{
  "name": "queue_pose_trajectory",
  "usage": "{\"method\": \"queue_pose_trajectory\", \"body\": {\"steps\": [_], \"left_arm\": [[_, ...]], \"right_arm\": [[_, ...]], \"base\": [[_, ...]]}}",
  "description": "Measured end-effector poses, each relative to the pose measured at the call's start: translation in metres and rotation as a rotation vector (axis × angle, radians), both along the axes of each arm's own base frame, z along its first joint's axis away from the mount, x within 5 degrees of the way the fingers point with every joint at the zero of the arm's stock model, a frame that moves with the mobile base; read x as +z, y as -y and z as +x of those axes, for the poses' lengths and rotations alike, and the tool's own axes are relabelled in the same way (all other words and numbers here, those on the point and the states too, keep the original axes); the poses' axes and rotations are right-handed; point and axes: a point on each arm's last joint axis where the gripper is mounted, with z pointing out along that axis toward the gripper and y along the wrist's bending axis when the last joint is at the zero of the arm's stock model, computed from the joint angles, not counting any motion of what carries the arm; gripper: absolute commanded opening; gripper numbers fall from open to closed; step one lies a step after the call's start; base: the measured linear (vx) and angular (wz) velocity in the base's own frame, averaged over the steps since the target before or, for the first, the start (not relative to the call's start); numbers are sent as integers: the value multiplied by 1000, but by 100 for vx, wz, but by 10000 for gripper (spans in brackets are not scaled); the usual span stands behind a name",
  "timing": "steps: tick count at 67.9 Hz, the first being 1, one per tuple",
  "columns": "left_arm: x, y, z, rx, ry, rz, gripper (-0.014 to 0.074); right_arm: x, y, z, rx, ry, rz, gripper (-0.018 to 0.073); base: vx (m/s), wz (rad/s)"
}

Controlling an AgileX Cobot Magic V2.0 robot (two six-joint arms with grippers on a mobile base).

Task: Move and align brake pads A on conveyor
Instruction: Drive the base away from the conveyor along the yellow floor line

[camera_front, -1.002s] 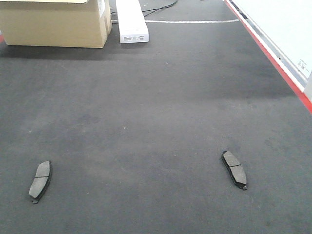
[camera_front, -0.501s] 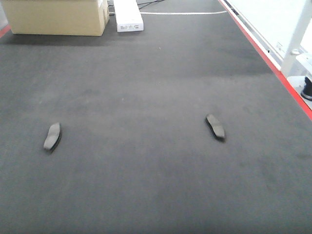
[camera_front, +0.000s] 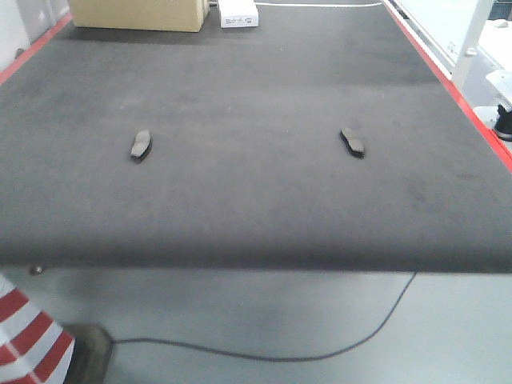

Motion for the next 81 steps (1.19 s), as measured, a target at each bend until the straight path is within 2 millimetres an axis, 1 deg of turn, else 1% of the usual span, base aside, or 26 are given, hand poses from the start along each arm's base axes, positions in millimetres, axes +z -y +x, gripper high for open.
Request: {"method": "queue_pose_trajectory", "body": {"steps": [25,39,52,81], "left_arm": [[0,0,0,0,0,0,503],[0,0,0,0,0,0,503],[0,0,0,0,0,0,503],[0,0,0,0,0,1,503]], "right_arm": [[0,0,0,0,1,0,419],[0,0,0,0,1,0,419],[0,0,0,0,1,0,419],[0,0,0,0,2,0,419]], "base": [[-37,-3],[-26,-26],[-21,-65],[-20,-85]]}}
